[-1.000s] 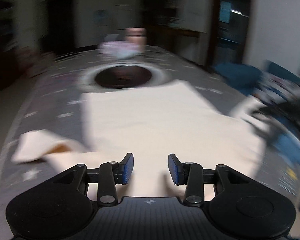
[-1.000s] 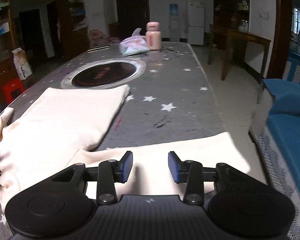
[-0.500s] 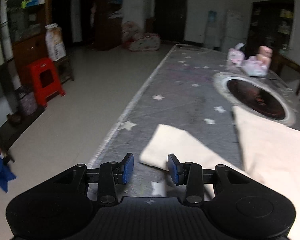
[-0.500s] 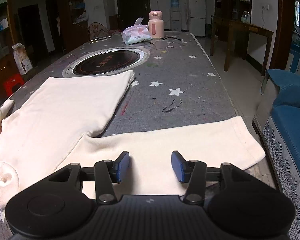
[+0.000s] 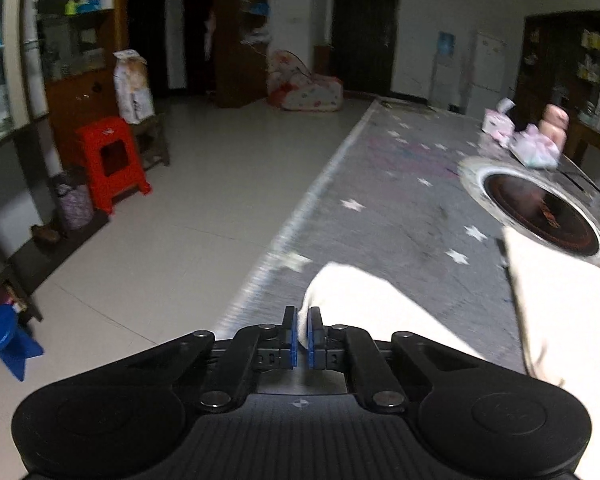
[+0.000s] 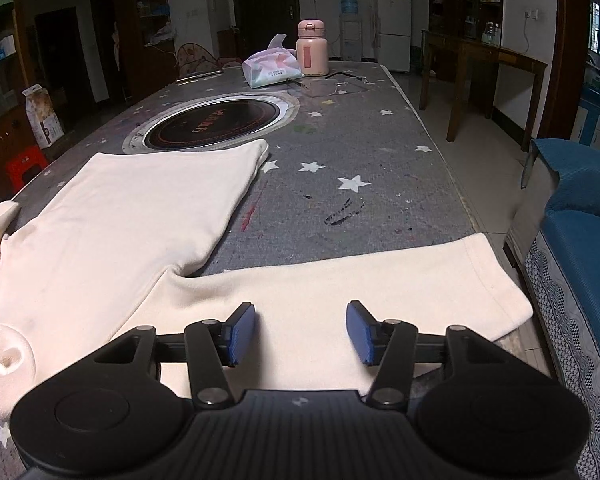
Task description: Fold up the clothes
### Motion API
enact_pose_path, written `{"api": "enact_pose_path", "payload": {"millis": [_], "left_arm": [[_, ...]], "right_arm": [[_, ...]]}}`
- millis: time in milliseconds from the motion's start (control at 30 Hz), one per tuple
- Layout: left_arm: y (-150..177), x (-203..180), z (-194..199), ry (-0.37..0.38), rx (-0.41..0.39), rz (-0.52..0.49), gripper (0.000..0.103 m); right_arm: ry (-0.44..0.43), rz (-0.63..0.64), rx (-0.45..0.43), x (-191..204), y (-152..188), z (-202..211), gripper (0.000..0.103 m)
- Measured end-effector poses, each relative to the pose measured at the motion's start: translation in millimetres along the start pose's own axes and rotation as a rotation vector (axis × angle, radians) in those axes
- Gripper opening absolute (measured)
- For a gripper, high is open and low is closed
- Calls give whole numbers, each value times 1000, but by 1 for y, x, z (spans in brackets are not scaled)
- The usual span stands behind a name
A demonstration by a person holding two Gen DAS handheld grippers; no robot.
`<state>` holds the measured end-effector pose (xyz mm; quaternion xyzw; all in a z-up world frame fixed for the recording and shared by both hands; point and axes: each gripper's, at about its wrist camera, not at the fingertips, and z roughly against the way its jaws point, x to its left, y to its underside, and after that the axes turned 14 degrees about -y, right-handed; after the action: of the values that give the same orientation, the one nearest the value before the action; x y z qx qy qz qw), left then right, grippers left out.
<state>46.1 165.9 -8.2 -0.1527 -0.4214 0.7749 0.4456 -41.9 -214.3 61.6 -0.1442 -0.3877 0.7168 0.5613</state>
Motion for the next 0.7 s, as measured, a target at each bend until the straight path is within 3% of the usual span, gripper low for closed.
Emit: {"api": "enact_pose_path", "payload": {"millis": [167, 467, 700], "left_arm": [[2, 26, 7, -71, -56, -17, 5], [27, 40, -11, -138, 18, -87, 6], [19, 41, -2, -156, 17, -65, 23]], "right_arm": [[1, 3, -2, 0, 0, 0, 52], [5, 18, 4, 2, 0, -1, 55], [3, 22, -4, 4, -2, 4, 56]]}}
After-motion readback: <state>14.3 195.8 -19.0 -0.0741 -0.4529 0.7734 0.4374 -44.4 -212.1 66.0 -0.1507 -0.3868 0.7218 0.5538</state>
